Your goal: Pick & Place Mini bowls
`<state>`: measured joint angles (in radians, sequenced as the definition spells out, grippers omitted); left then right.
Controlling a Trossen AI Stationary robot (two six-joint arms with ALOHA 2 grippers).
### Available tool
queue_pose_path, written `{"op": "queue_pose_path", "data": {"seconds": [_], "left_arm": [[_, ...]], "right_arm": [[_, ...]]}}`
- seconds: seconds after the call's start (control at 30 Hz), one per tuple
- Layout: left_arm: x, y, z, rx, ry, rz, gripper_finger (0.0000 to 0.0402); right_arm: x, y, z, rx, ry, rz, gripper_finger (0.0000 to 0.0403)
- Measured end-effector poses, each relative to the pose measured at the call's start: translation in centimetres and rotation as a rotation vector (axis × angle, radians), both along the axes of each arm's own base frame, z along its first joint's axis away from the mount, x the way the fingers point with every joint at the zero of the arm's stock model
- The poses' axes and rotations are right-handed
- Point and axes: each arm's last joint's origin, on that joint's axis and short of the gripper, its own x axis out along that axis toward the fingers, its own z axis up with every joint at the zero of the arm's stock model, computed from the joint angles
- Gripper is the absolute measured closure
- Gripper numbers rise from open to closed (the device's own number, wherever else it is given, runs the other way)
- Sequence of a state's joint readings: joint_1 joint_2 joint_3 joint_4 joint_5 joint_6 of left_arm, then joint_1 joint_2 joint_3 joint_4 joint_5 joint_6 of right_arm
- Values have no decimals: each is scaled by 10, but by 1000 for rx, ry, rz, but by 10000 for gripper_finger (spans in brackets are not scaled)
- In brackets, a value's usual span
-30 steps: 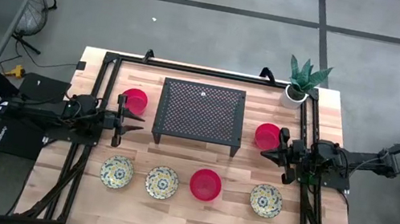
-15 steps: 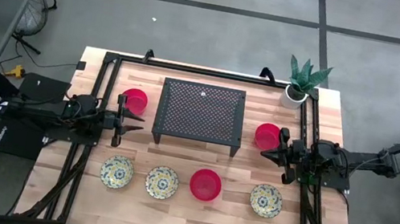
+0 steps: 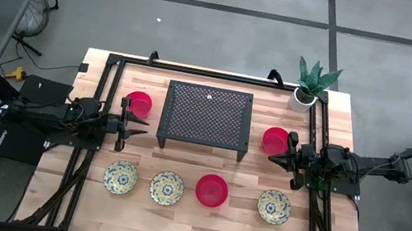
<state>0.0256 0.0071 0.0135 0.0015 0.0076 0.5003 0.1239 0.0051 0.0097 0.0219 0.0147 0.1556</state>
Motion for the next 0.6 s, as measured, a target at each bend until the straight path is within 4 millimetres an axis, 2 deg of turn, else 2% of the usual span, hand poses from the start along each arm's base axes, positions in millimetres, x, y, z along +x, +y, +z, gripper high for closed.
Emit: {"op": "queue_pose_path", "data": {"seconds": [0.33, 0.6], "left_arm": [[0, 0, 0, 5, 0, 0, 289], [0, 0, 0, 124, 2, 4, 289]], "right_arm": [[0, 0, 0, 0, 0, 0, 402], [0, 0, 0, 0, 0, 0, 402]]}}
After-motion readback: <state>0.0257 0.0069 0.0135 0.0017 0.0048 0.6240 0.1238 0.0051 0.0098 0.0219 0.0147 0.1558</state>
